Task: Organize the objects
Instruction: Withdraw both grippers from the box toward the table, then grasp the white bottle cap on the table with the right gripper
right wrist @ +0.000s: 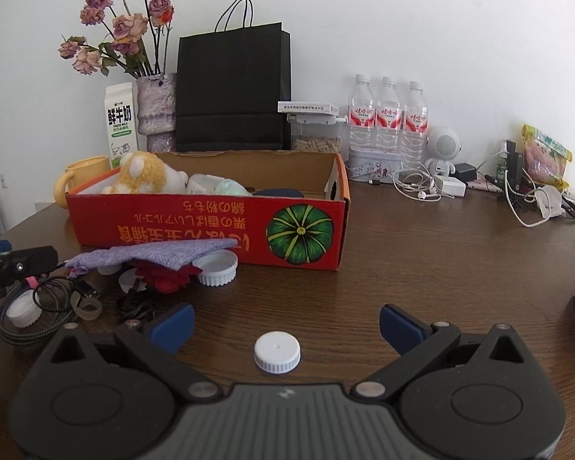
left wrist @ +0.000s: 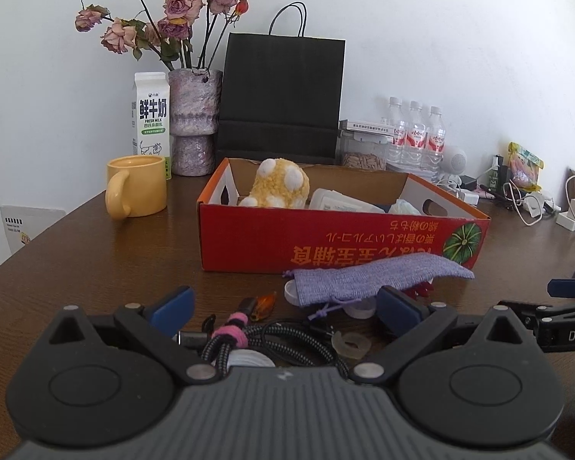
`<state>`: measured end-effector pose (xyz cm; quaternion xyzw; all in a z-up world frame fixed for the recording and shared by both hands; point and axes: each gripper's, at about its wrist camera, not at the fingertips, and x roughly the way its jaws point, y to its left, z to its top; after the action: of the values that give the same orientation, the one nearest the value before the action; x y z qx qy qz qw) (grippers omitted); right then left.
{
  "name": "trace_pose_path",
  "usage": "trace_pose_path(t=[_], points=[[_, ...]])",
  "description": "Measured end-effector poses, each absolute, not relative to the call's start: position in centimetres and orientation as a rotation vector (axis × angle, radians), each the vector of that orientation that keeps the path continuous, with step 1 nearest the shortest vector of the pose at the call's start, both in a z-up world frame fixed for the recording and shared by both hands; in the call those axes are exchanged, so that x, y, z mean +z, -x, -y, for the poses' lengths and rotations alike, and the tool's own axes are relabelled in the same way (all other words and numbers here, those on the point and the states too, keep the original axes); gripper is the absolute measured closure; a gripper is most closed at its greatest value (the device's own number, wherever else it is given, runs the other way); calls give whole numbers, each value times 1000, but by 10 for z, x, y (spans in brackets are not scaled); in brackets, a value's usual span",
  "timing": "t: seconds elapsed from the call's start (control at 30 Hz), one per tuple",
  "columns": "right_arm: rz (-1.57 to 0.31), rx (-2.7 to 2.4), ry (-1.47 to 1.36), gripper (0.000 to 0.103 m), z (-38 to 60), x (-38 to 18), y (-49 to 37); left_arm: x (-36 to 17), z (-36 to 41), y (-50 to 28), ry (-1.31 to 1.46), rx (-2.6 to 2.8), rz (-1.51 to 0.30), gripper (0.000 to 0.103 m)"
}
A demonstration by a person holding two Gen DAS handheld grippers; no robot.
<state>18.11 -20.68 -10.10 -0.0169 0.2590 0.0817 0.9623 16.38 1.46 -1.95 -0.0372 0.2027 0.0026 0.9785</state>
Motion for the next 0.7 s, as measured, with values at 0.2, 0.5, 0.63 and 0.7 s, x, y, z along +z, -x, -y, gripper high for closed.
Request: trace_pose_path(t=[0.2,0.5,0.63,0.7], points=[[-646,158,13,12,209,-111,-196,-22,-21,-156,110,17,-448,0],[-636,185,31,76,204,-111,-194,-23,-23,-156,106,39,-469,0],[-607,170,6,76,208,-108,-189,-24,-22,-156,102,50,-486,0],[-579,165,2,76,209,-105,-185,-24,-21,-157,93,54,-492,0]])
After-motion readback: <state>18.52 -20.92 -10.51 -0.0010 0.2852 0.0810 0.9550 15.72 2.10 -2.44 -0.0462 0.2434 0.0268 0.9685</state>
